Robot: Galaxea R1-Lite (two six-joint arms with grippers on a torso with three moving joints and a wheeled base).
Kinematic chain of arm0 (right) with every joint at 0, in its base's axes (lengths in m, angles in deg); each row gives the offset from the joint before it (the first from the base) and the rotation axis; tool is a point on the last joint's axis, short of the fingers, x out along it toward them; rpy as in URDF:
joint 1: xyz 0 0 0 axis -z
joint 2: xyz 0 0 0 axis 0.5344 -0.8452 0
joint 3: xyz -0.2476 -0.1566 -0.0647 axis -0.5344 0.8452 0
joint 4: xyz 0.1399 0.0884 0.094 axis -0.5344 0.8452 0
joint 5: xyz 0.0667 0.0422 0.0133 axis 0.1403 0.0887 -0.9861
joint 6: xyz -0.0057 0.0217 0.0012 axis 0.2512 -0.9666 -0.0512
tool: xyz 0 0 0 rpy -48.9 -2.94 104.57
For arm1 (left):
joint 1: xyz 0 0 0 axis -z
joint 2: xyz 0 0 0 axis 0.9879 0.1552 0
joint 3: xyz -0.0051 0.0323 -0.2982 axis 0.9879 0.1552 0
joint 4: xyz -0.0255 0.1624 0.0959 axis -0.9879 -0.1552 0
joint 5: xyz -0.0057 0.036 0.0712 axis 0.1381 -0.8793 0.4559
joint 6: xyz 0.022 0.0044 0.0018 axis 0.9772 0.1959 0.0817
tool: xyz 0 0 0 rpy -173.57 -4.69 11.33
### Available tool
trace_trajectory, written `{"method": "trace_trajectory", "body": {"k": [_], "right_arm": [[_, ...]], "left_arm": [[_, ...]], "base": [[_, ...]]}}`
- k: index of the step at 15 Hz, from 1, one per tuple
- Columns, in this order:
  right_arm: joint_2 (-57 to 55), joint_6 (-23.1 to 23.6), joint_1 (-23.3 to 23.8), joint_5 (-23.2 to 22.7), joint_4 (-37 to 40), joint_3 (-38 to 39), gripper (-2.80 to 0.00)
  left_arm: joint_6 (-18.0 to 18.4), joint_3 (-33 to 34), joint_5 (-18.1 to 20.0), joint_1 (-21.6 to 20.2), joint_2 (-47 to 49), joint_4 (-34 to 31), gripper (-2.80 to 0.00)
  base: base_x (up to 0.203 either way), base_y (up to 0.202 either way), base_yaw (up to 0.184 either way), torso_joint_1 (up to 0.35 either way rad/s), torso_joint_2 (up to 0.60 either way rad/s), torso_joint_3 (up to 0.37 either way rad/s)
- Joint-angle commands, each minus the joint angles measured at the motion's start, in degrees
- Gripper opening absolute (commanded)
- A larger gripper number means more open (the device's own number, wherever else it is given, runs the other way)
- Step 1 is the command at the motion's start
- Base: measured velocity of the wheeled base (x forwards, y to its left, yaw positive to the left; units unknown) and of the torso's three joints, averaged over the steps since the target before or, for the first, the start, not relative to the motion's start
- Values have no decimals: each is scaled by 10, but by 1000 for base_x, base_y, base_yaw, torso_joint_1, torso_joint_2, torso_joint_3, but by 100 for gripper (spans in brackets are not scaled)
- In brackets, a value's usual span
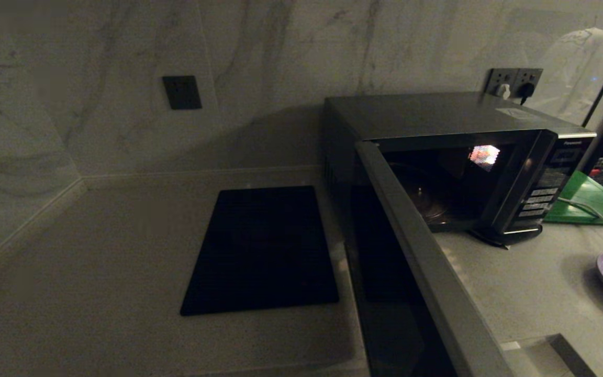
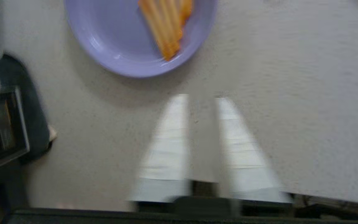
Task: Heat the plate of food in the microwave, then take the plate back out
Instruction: Put the plate in the microwave oven
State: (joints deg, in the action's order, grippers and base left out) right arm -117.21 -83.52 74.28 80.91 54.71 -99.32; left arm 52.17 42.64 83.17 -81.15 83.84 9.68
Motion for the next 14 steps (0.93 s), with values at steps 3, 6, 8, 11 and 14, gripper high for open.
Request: {"method": "trace_trajectory", "body": {"k": [3,6,8,11,14], "right_arm": [[-54,53,28,-102,3,-29,0],[-90,68,48,-120,4,-53,0],[-114,60,59,-106,4,-64,0],[-129,33,64,-67,4,-61,0],[-159,26,66,-27,3,-69,0]], "left_arm": [[0,0,0,0,0,0,-280],[0,0,0,0,0,0,-280],[0,0,0,0,0,0,-280],[0,0,0,0,0,0,-280],[0,0,0,0,0,0,-280]], "base": [[0,0,0,0,0,0],[0,0,0,0,0,0],[0,0,0,0,0,0],[0,0,0,0,0,0],[0,0,0,0,0,0]]}}
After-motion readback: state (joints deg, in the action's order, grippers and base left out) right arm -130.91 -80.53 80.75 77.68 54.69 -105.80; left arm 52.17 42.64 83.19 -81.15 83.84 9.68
